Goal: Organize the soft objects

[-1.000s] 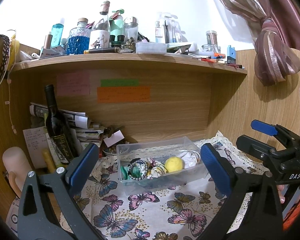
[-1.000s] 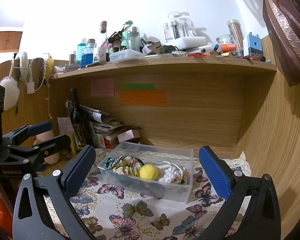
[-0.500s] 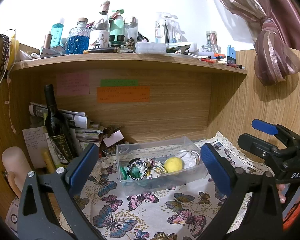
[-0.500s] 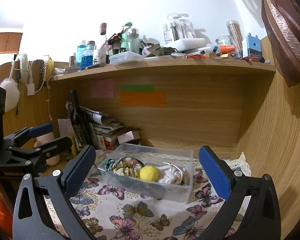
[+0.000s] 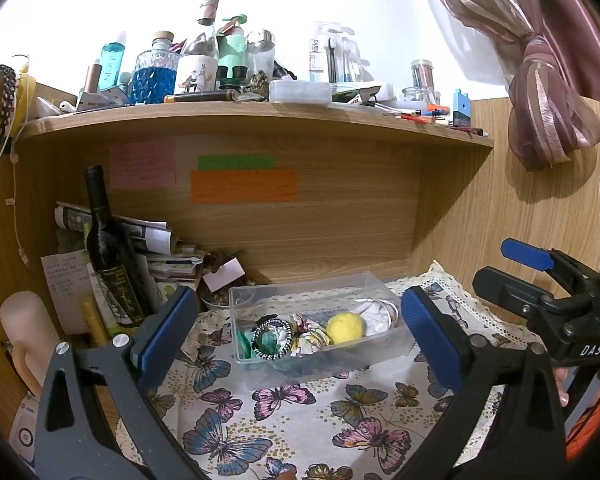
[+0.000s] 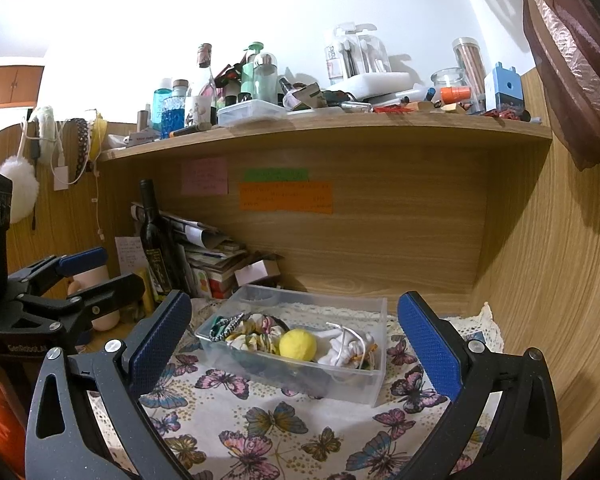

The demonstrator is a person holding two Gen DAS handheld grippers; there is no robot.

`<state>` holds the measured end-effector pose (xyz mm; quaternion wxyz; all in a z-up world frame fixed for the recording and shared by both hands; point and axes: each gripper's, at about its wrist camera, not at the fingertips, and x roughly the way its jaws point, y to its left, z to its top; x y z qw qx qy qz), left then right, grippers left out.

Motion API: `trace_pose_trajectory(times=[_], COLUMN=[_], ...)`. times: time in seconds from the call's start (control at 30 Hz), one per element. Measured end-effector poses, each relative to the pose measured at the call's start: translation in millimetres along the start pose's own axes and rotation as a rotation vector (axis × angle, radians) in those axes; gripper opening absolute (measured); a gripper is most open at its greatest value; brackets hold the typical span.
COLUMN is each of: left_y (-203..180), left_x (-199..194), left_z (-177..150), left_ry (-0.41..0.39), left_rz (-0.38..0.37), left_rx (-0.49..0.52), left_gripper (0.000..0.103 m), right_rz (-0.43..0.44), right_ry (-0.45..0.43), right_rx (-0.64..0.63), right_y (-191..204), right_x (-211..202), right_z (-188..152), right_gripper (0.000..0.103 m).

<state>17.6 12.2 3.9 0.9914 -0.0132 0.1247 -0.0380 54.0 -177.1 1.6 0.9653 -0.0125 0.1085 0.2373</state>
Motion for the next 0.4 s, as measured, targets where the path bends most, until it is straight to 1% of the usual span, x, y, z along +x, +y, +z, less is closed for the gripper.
trace_pose_trajectory(times=[0.27, 0.4], left_y=[-0.3, -1.7], left_x=[1.2, 1.9], left_z=[-0.6, -1.3], left_ry=[0.006, 0.013], left_rz=[-0.007, -0.022], left_rx=[0.000, 0.003], left_gripper=[0.103, 0.103], right_rz=[0.000, -0.004], right_ry=[0.002, 0.008], right_rx=[0.004, 0.010], right_y=[-1.2, -0.7], right_x=[0.9, 3.1], right_z=[-0.7, -2.9], right_gripper=[0.103, 0.103])
